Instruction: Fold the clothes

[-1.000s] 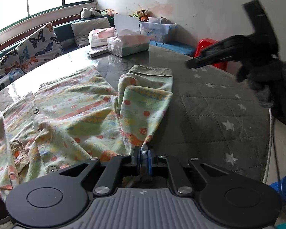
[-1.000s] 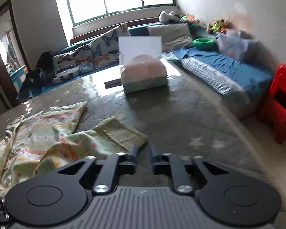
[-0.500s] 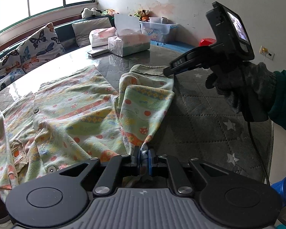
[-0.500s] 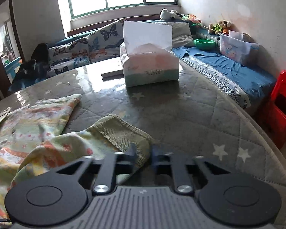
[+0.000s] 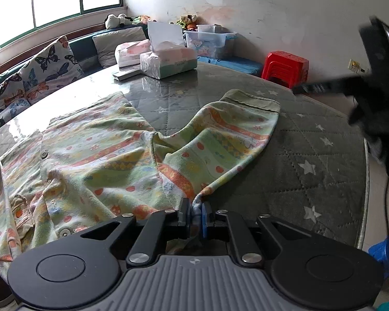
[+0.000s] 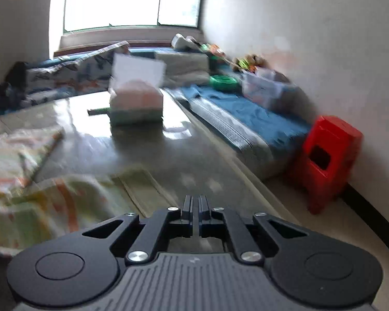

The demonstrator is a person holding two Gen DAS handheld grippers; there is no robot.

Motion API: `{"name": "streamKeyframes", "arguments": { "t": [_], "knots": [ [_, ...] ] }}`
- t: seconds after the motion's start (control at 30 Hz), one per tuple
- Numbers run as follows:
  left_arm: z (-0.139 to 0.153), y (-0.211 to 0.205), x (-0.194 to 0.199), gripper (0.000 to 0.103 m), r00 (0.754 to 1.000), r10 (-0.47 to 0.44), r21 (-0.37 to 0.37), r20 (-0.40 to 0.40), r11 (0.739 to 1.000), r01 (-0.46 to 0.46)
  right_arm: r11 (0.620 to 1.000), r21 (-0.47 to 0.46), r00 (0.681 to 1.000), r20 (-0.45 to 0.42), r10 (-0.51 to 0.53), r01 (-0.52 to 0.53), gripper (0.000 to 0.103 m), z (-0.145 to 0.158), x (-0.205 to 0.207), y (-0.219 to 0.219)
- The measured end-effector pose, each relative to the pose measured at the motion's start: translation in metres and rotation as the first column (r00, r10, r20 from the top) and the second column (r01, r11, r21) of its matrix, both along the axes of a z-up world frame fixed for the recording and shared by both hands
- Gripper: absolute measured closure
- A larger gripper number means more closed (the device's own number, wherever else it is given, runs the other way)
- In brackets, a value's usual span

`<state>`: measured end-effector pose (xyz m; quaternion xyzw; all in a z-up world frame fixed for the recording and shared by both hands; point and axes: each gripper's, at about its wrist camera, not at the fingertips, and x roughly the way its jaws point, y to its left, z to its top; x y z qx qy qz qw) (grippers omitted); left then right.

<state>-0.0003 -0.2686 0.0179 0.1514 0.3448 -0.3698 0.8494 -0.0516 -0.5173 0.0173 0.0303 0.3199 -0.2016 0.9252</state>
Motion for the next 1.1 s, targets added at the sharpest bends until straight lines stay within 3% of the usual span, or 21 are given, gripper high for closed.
{"name": "streamKeyframes", "arguments": {
  "t": [0.13, 0.2, 0.23, 0.47, 0.53, 0.57, 0.6, 0.67, 0.97, 1.07, 1.1],
  "knots": [
    [0.000, 0.000, -0.001, 0.094, 1.000, -0.010, 0.007, 0.007, 1.000, 0.010, 0.996, 0.073, 0.998, 0.001, 0.060, -0.060, 0.092, -0.002, 0.000, -0.002],
    [0.000, 0.000, -0.001, 0.093, 1.000, -0.005, 0.007, 0.005, 1.000, 0.005, 0.991, 0.098, 0.996, 0.023, 0.086, -0.088, 0.070, 0.002, 0.011, -0.004],
    [0.000, 0.000, 0.000, 0.093, 1.000, -0.002, 0.007, 0.004, 1.000, 0.002, 0.989, 0.106, 0.995, 0.029, 0.100, -0.102, 0.069, 0.002, 0.018, -0.005],
    [0.000, -0.001, -0.001, 0.092, 1.000, 0.011, 0.005, 0.001, 1.000, -0.011, 0.983, 0.147, 0.994, -0.015, 0.110, -0.107, 0.067, -0.019, 0.050, -0.012],
    [0.000, -0.001, -0.001, 0.092, 1.000, 0.010, 0.006, 0.001, 1.000, -0.010, 0.982, 0.156, 0.993, -0.009, 0.114, -0.111, 0.075, -0.021, 0.045, -0.011],
    [0.000, -0.001, 0.000, 0.092, 1.000, 0.010, 0.006, 0.002, 1.000, -0.010, 0.980, 0.163, 0.993, -0.007, 0.116, -0.113, 0.088, -0.021, 0.042, -0.010],
    [0.000, -0.001, 0.000, 0.092, 1.000, 0.009, 0.006, 0.002, 1.000, -0.009, 0.978, 0.171, 0.993, -0.005, 0.118, -0.115, 0.095, -0.020, 0.038, -0.009],
    [0.000, -0.002, 0.000, 0.092, 1.000, 0.008, 0.006, 0.003, 1.000, -0.008, 0.981, 0.164, 0.995, -0.004, 0.102, -0.100, 0.096, -0.019, 0.029, -0.008],
    [-0.001, -0.006, -0.003, 0.090, 1.000, -0.020, 0.005, 0.004, 1.000, 0.020, 0.996, 0.071, 0.999, -0.018, -0.050, 0.051, 0.093, -0.016, -0.029, 0.001],
    [-0.001, -0.005, -0.004, 0.090, 1.000, -0.023, 0.006, 0.006, 1.000, 0.023, 0.992, 0.068, 0.995, -0.009, -0.104, 0.104, 0.073, -0.019, -0.039, -0.002],
    [0.000, -0.004, -0.005, 0.090, 1.000, -0.023, 0.006, 0.005, 1.000, 0.023, 0.990, 0.067, 0.993, -0.006, -0.120, 0.120, 0.073, -0.018, -0.041, -0.004]
  ]
}}
